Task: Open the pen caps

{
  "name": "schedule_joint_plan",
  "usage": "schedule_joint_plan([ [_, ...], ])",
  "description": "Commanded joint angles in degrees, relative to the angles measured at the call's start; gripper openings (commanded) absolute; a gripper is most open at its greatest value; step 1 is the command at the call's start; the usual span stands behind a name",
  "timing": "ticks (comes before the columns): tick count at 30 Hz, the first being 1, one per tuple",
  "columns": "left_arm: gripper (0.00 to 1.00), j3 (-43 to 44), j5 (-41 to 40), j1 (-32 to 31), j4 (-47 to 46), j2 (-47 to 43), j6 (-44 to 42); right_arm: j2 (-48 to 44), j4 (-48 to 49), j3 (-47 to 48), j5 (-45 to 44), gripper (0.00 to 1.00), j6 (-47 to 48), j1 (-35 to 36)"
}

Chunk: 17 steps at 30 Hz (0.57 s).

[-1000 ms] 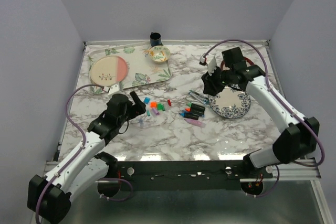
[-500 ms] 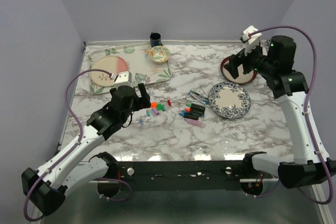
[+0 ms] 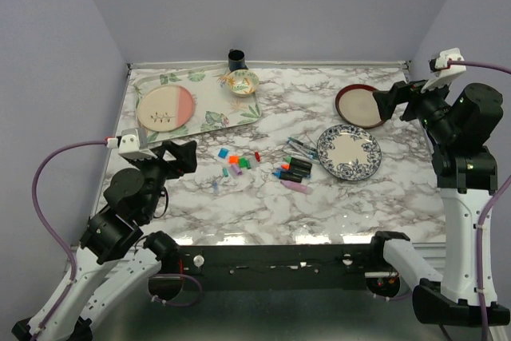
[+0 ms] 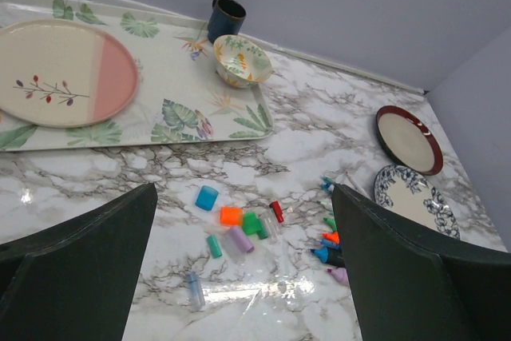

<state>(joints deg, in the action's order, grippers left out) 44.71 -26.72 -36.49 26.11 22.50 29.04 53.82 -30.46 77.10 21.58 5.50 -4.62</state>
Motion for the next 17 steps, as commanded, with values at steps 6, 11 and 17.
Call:
schedule_joint_plan([
  [6, 0.99, 3.71, -2.29, -0.07, 4.47, 3.16, -1.09, -5.3, 0.67, -1.16, -14.63, 1.0, -9.64, -0.39],
  [11, 0.99, 4.86, -2.02, -0.07, 4.3, 4.66, -0.47, -6.71, -0.21, -2.13, -17.89, 1.0, -6.82, -0.39],
  [17, 0.99, 7.14, -1.84, -0.07, 5.18, 5.89, -1.0, -6.89, -0.57, -2.31, -16.05, 1.0, -2.06, -0.39],
])
